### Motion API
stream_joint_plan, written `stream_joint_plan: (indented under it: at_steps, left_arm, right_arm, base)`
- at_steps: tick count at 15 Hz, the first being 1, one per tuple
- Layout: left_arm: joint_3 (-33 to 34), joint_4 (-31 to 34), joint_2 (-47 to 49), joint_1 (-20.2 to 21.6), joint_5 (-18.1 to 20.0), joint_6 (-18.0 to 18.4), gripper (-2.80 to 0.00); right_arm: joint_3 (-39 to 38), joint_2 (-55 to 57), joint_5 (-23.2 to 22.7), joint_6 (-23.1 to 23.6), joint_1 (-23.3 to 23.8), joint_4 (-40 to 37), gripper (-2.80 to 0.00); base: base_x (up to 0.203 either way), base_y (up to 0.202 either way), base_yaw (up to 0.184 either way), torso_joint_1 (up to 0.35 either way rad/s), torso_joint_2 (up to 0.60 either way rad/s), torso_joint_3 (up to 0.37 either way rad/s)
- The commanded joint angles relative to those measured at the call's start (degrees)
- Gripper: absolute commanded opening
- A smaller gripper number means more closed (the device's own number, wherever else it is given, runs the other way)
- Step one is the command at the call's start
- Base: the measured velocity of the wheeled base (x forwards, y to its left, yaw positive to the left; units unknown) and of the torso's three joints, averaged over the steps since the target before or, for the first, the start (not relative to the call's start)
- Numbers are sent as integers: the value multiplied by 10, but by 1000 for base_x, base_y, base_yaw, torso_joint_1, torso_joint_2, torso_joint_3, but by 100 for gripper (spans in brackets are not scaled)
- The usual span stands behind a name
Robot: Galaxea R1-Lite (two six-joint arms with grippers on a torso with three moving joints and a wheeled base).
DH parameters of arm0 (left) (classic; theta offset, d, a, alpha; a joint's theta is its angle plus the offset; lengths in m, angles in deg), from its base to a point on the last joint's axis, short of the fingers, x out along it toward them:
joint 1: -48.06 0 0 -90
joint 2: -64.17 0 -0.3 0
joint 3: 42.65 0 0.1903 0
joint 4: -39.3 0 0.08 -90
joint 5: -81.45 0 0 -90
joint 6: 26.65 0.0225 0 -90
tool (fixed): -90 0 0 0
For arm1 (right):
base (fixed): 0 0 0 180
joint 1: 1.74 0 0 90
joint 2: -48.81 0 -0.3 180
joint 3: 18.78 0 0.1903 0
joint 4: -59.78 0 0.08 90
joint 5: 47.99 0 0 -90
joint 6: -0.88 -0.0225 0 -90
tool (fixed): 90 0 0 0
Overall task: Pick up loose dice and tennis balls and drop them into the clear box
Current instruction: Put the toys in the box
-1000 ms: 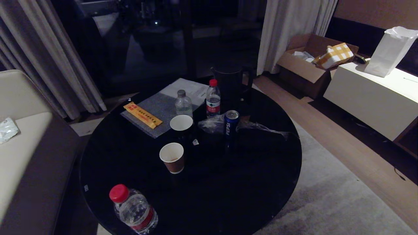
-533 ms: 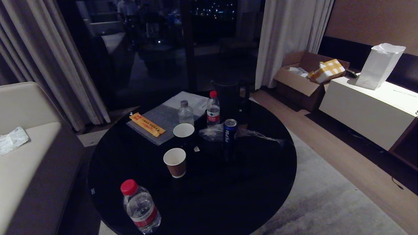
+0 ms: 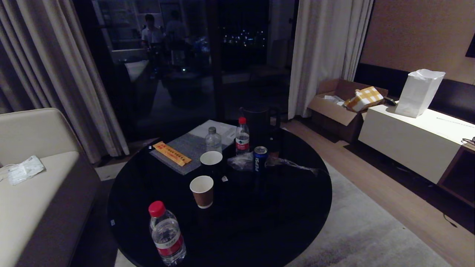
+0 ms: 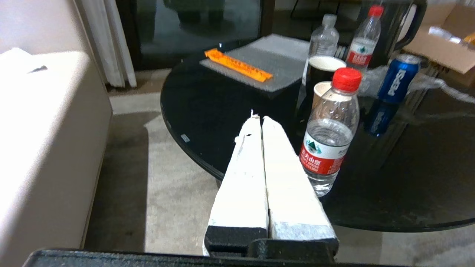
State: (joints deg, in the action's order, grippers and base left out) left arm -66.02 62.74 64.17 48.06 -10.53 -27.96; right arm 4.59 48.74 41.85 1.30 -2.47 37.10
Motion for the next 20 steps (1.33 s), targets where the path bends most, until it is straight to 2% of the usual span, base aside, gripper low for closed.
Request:
stream_joint_plan:
  at_steps: [1, 5, 13, 20]
  left_arm:
    - [1, 0, 1, 0, 0, 0, -280]
    - [1, 1, 1, 0, -4, 1, -280]
    - [1, 1, 1, 0, -4, 2, -280]
    - [1, 0, 1, 0, -3, 3, -280]
  right_arm:
    - [-3, 1, -1, 0, 0, 0, -280]
    - [-3, 2, 0, 0, 0, 0, -280]
    - [-3, 2, 0, -2, 0, 0, -280]
    - [-3, 1, 0, -2, 0, 0, -280]
  base:
    - [0, 0, 0, 1, -4, 204]
    - [0, 0, 0, 0, 0, 120]
    - [0, 0, 0, 0, 0, 4]
    - [0, 0, 0, 3, 3, -116]
